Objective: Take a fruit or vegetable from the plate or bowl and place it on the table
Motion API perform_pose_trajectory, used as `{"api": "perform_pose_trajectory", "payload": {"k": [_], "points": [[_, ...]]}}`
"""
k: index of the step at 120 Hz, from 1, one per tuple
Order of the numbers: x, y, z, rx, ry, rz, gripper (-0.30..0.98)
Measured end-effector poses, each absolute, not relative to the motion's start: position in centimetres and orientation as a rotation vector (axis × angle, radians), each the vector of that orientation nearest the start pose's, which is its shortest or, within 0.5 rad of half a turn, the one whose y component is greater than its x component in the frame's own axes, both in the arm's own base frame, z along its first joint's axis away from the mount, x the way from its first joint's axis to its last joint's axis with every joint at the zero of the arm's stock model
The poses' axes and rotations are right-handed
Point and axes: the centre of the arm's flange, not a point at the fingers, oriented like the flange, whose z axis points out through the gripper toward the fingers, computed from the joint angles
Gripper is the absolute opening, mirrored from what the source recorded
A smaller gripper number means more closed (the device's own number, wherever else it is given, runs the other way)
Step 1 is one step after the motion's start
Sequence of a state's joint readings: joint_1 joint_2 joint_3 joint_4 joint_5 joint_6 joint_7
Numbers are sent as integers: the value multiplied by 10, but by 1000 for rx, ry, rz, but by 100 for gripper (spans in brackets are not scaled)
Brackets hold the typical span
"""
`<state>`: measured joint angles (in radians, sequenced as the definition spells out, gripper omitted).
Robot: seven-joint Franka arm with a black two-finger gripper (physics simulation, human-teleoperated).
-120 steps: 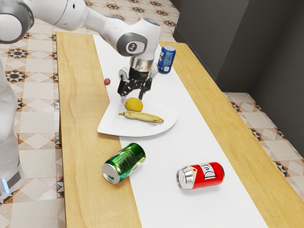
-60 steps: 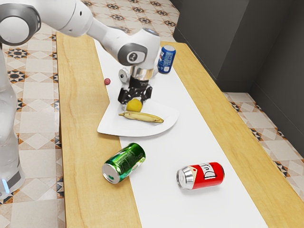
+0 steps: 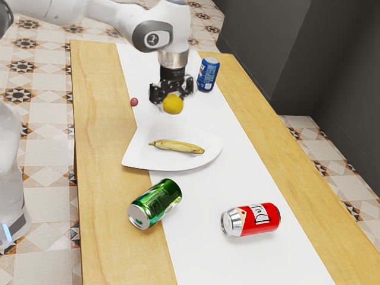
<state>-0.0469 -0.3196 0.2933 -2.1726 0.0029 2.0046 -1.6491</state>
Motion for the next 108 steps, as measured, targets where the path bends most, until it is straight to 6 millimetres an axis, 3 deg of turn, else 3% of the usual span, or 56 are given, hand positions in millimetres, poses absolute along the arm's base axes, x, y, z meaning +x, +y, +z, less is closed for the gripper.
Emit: {"api": "perform_pose_trajectory", "payload": {"k": [11, 29, 48, 67, 72, 87, 97, 108], "points": [[428, 168, 549, 1664, 2489, 101, 50], [381, 223, 536, 1511, 2634, 50, 49], [347, 275, 528, 1357, 2746, 20, 49], [336, 295, 520, 1313, 2783, -14, 49], [332, 300, 518, 1301, 2785, -22, 57], [327, 305, 519, 1300, 2775, -28, 64], [332, 301, 523, 1323, 2747, -22, 66], [357, 273, 550, 1374, 2633, 0, 67]]}}
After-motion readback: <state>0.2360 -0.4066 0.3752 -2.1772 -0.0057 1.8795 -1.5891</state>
